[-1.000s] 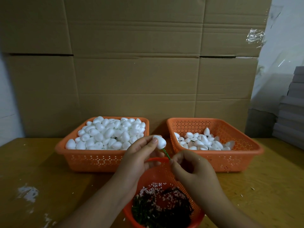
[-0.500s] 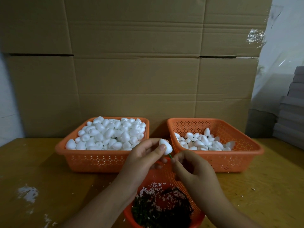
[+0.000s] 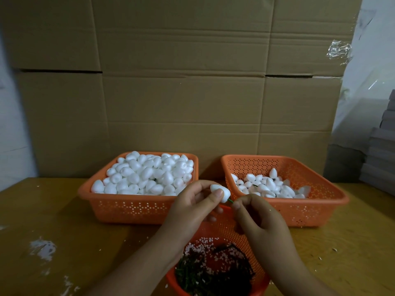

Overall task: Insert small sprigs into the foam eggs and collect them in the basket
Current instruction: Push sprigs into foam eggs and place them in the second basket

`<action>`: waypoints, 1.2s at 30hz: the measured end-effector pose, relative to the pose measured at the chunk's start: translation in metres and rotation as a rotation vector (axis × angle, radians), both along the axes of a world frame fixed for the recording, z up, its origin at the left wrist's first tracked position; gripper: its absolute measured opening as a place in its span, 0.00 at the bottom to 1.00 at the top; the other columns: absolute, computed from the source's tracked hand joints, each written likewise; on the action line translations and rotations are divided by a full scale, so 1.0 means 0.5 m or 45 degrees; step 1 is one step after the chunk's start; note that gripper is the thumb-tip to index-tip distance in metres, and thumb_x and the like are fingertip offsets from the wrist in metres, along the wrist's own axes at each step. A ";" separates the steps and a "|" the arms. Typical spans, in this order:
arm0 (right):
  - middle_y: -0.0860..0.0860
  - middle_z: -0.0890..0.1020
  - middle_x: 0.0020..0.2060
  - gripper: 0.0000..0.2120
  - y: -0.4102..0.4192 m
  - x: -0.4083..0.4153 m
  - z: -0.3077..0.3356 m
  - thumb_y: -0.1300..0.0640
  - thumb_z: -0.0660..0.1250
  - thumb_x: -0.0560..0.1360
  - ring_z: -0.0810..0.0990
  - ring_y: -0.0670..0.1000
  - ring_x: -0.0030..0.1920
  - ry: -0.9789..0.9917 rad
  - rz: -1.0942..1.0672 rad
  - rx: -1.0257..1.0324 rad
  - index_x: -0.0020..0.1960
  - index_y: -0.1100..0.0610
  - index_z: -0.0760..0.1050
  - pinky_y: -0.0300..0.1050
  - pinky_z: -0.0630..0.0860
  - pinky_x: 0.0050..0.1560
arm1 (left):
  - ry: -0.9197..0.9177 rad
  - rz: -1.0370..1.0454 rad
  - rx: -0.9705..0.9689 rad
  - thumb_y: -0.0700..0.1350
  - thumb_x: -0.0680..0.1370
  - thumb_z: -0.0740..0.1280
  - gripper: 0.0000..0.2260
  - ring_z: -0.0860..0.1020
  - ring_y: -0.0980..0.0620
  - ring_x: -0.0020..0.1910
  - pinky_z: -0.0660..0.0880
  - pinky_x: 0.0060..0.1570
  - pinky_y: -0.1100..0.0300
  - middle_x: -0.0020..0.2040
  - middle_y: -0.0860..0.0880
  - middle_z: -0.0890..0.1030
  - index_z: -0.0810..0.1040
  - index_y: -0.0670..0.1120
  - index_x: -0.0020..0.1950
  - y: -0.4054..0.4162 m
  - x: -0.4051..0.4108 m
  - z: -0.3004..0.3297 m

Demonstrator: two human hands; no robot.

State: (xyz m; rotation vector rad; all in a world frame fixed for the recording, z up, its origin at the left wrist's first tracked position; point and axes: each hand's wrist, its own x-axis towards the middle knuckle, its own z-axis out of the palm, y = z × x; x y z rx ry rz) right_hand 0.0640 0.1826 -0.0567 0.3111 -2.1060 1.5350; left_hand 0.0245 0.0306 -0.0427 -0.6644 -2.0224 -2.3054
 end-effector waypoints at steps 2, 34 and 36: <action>0.49 0.78 0.29 0.09 0.007 -0.003 0.005 0.57 0.67 0.77 0.75 0.46 0.30 -0.001 -0.024 -0.030 0.38 0.50 0.77 0.40 0.72 0.33 | 0.001 0.002 -0.025 0.44 0.77 0.69 0.04 0.82 0.56 0.41 0.77 0.38 0.64 0.46 0.50 0.85 0.81 0.50 0.51 -0.001 -0.001 -0.004; 0.49 0.81 0.33 0.07 0.019 -0.010 0.020 0.56 0.68 0.75 0.78 0.44 0.35 -0.073 0.017 -0.148 0.39 0.53 0.81 0.36 0.73 0.38 | 0.216 0.062 -0.201 0.48 0.74 0.73 0.08 0.81 0.57 0.54 0.78 0.46 0.60 0.53 0.56 0.83 0.81 0.56 0.52 -0.005 0.005 0.001; 0.48 0.82 0.35 0.06 0.020 -0.008 0.021 0.57 0.69 0.75 0.79 0.42 0.36 -0.064 0.034 -0.157 0.41 0.53 0.82 0.33 0.73 0.38 | 0.200 0.038 -0.186 0.50 0.74 0.73 0.09 0.82 0.56 0.53 0.78 0.43 0.63 0.53 0.55 0.83 0.81 0.55 0.53 -0.006 0.006 0.002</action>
